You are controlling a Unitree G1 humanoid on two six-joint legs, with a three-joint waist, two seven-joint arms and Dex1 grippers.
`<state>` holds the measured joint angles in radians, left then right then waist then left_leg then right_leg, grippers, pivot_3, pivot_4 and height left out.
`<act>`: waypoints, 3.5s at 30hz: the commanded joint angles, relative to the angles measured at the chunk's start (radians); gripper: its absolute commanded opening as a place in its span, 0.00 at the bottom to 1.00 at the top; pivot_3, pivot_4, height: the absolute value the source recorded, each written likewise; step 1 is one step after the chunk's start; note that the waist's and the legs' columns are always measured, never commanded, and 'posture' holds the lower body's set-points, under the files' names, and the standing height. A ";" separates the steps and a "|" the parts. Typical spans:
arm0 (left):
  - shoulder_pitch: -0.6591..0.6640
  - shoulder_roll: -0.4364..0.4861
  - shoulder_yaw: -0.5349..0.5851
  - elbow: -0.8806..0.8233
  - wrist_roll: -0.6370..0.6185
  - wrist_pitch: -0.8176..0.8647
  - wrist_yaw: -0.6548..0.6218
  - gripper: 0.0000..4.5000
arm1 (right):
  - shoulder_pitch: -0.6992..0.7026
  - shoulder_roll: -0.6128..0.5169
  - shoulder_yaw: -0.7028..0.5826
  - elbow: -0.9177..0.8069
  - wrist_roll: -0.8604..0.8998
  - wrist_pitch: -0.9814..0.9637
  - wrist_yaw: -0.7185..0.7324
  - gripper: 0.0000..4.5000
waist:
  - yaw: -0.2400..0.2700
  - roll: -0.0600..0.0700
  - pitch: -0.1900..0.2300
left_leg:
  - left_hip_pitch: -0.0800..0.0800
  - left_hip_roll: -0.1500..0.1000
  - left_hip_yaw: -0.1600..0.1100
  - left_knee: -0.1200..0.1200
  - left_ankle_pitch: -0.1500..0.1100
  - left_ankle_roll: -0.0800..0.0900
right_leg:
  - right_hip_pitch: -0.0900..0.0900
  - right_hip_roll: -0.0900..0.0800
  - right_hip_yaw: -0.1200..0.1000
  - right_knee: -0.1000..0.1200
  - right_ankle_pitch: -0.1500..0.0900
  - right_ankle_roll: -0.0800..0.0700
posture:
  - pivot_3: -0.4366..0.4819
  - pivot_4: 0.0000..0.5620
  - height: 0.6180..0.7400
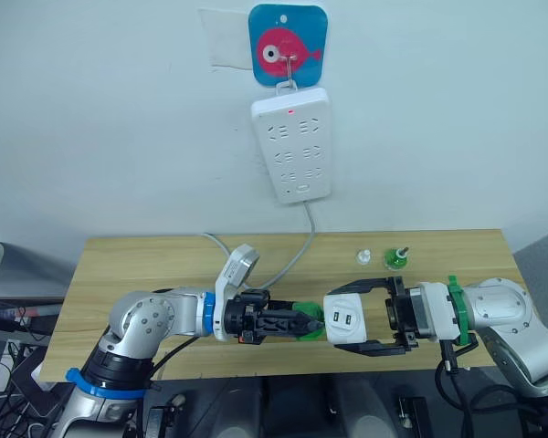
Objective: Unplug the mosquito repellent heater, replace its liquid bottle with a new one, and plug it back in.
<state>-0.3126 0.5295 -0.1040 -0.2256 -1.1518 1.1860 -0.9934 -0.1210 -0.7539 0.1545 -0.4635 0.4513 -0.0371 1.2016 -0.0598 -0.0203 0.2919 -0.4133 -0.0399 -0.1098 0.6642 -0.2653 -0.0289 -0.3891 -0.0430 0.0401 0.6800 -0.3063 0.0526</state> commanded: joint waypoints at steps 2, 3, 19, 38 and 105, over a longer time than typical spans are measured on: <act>0.015 0.010 -0.007 -0.048 0.008 -0.019 -0.037 0.51 | -0.003 0.002 -0.008 -0.008 0.004 -0.006 0.010 0.66 | 0.000 0.000 0.000 | 0.000 0.000 0.000 0.000 0.000 0.000 | 0.000 0.000 0.000 0.000 0.000 0.000 | 0.37 0.54 1.00; 0.017 0.007 -0.005 -0.049 0.010 -0.025 -0.036 0.51 | -0.002 0.002 -0.009 -0.009 0.007 -0.006 0.011 0.66 | 0.001 0.000 0.000 | 0.000 0.000 0.000 0.000 0.000 0.000 | 0.000 0.000 0.000 0.000 0.000 0.000 | 0.37 0.54 1.00; 0.082 0.122 -0.032 -0.191 0.371 -0.462 -0.138 1.00 | 0.015 -0.022 -0.049 0.066 0.003 0.037 -0.013 0.66 | 0.003 0.000 0.000 | 0.000 0.000 0.000 0.000 0.000 -0.001 | 0.000 -0.001 0.000 0.000 0.000 0.000 | 0.39 0.50 1.00; -0.037 0.036 -0.353 -0.178 1.035 -0.843 0.079 1.00 | -0.056 -0.098 -0.023 -0.046 -0.035 0.432 -0.128 0.66 | 0.003 0.000 0.000 | -0.001 -0.002 0.001 0.000 -0.001 0.003 | -0.001 -0.002 -0.001 0.001 0.000 0.000 | 0.37 0.51 1.00; -0.029 -0.060 -0.447 -0.088 1.355 -0.959 0.097 0.50 | -0.120 0.067 -0.286 0.037 1.261 1.391 -1.313 0.66 | -0.006 0.000 -0.001 | -0.002 -0.002 0.001 0.001 -0.002 0.005 | -0.001 -0.002 -0.001 0.002 0.000 0.000 | 0.38 0.48 1.00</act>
<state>-0.3551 0.4755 -0.5554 -0.2891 0.2109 0.2322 -0.9048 -0.2449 -0.6655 -0.1292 -0.3889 1.6635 1.3941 -0.1156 -0.0653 -0.0200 0.2913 -0.4158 -0.0417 -0.1086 0.6648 -0.2671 -0.0243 -0.3900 -0.0451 0.0387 0.6816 -0.3060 0.0525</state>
